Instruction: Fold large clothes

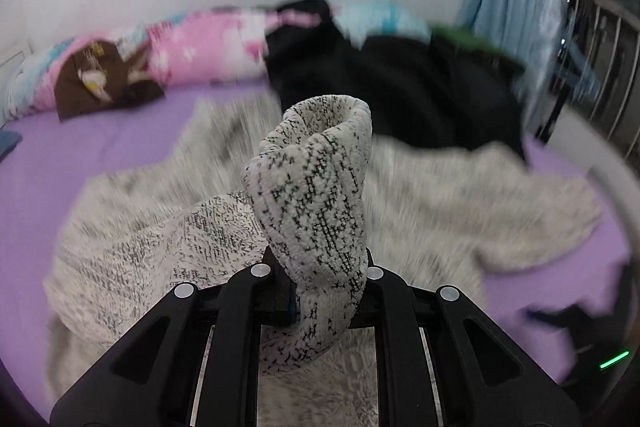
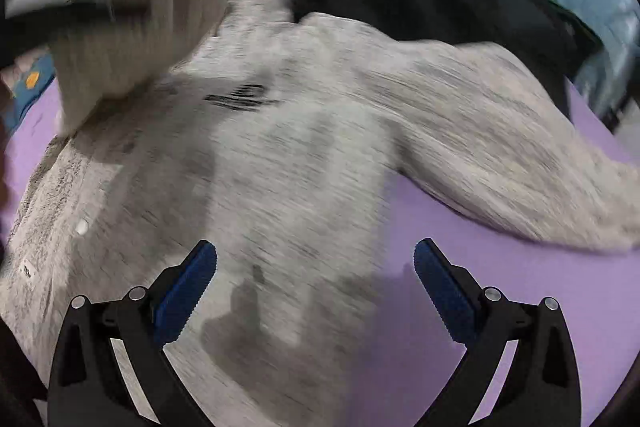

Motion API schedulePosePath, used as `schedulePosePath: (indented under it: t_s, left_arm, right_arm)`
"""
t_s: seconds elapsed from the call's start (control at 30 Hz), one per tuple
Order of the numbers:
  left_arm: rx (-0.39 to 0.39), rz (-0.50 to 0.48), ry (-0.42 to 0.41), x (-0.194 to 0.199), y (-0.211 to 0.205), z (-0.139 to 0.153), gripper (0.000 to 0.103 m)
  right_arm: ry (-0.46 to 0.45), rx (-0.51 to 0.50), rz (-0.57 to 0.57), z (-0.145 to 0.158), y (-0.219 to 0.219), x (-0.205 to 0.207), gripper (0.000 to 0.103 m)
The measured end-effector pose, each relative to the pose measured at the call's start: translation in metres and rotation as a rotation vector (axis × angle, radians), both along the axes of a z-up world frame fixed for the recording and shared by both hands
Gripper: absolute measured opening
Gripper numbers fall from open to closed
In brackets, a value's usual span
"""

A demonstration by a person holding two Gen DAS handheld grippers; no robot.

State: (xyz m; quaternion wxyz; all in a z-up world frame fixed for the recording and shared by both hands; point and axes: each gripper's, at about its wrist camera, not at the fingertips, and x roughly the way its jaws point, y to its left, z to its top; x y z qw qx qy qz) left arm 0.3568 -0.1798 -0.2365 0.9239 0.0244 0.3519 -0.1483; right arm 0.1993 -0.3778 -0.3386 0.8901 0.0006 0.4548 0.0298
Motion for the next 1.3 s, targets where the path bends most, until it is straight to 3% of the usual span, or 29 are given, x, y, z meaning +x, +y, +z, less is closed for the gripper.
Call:
schedulePosePath:
  t_s: [0.1, 0.17, 0.3, 0.37, 0.4, 0.43, 0.53, 0.6, 0.7, 0.87, 1.07, 1.23, 1.3]
  left_arm:
    - [0.082, 0.001, 0.018, -0.001, -0.027, -0.051, 0.012]
    - [0.149, 0.011, 0.009, -0.005, -0.041, -0.078, 0.012]
    - [0.240, -0.005, -0.018, -0.013, -0.058, -0.102, 0.016]
    - [0.235, -0.048, -0.012, -0.015, -0.059, -0.103, 0.036]
    - [0.224, -0.075, -0.011, -0.016, -0.061, -0.102, 0.062]
    - [0.222, -0.093, -0.015, -0.018, -0.061, -0.101, 0.079]
    - [0.233, -0.146, -0.047, -0.031, -0.068, -0.092, 0.094]
    - [0.249, -0.173, -0.070, -0.046, -0.067, -0.085, 0.094]
    - [0.186, -0.205, -0.046, -0.059, -0.047, -0.067, 0.096]
    - [0.133, -0.163, 0.003, -0.064, 0.017, -0.033, 0.097]
    - [0.069, -0.007, 0.142, -0.035, 0.128, -0.032, 0.097]
    - [-0.150, 0.195, 0.313, -0.012, 0.222, -0.062, 0.097]
    - [-0.130, 0.272, 0.313, -0.009, 0.245, -0.072, 0.097]
  right_arm:
    - [-0.001, 0.021, -0.069, 0.000, -0.038, -0.015, 0.097]
    - [-0.017, 0.098, -0.140, 0.006, -0.064, -0.019, 0.097]
    - [-0.057, 0.237, -0.209, 0.012, -0.091, -0.016, 0.097]
    - [-0.055, 0.300, -0.216, 0.011, -0.093, -0.014, 0.097]
    - [-0.051, 0.322, -0.209, 0.012, -0.091, -0.010, 0.097]
    - [-0.047, 0.337, -0.203, 0.014, -0.087, -0.004, 0.097]
    - [-0.066, 0.370, -0.157, 0.028, -0.075, 0.003, 0.097]
    - [-0.071, 0.374, -0.122, 0.036, -0.066, 0.012, 0.097]
    - [-0.050, 0.417, -0.083, 0.043, -0.049, 0.036, 0.097]
    - [0.086, 0.536, -0.025, 0.032, -0.007, 0.084, 0.097]
    - [0.166, 0.507, -0.011, 0.009, 0.042, 0.111, 0.097]
    - [0.208, 0.558, -0.022, -0.009, 0.049, 0.128, 0.097]
    - [0.229, 0.572, -0.032, -0.015, 0.048, 0.134, 0.097]
